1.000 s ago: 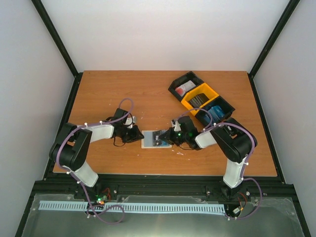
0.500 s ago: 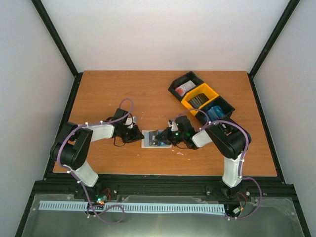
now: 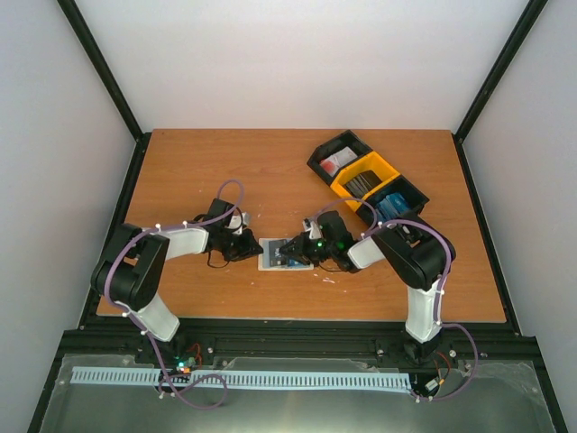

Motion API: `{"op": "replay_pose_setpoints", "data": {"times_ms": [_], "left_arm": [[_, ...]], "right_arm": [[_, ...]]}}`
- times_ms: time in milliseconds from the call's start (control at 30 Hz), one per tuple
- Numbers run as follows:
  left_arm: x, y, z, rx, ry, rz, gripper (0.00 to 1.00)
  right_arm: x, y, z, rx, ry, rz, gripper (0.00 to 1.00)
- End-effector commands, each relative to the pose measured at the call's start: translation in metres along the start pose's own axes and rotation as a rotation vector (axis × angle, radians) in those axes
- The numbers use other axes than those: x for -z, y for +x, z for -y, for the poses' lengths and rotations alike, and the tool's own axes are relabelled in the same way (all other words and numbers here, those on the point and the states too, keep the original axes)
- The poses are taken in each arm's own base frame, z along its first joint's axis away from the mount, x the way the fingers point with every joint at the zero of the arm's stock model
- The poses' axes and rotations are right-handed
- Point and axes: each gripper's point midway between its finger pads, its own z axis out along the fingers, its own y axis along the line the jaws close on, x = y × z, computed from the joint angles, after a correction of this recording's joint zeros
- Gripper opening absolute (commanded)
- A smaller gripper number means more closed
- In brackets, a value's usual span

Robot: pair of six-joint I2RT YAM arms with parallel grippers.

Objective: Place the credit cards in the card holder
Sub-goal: Insert the credit card into the card holder.

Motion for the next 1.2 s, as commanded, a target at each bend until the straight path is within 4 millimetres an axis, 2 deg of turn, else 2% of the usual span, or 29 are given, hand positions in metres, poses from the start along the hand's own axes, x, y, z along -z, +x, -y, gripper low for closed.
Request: {"op": "replay_pose_setpoints", "data": {"times_ms": [0,167,333,633,933,1167], "left_arm": [[-0.01,0.031,-0.034,0.056,-0.12,-0.079,0.12],[-0.01,0.028,-0.033,0.048,-0.118,-0.071,0.12],[-0.011,0.026,-0.03,0.038,-0.107,-0.07,0.12],[-0.013,0.027,-0.025,0.024,-0.072,-0.075,0.12],[-0.012,0.027,-0.02,0.014,-0.041,-0.066,0.16],[-0.009,0.027,-0.019,0.012,-0.016,-0.029,0.18]], "right_arm": [[-0.003,0.017,0.014,-0.016,0.074,-0.023,0.23],[0.004,0.014,0.016,0.015,0.175,-0.016,0.36],[-0.004,0.017,0.016,0.054,0.282,-0.056,0.39],[-0.015,0.02,0.012,0.089,0.333,-0.098,0.44],[-0.023,0.022,-0.003,0.06,0.251,-0.103,0.46],[-0.027,0.023,-0.003,-0.085,0.222,-0.072,0.46]]}}
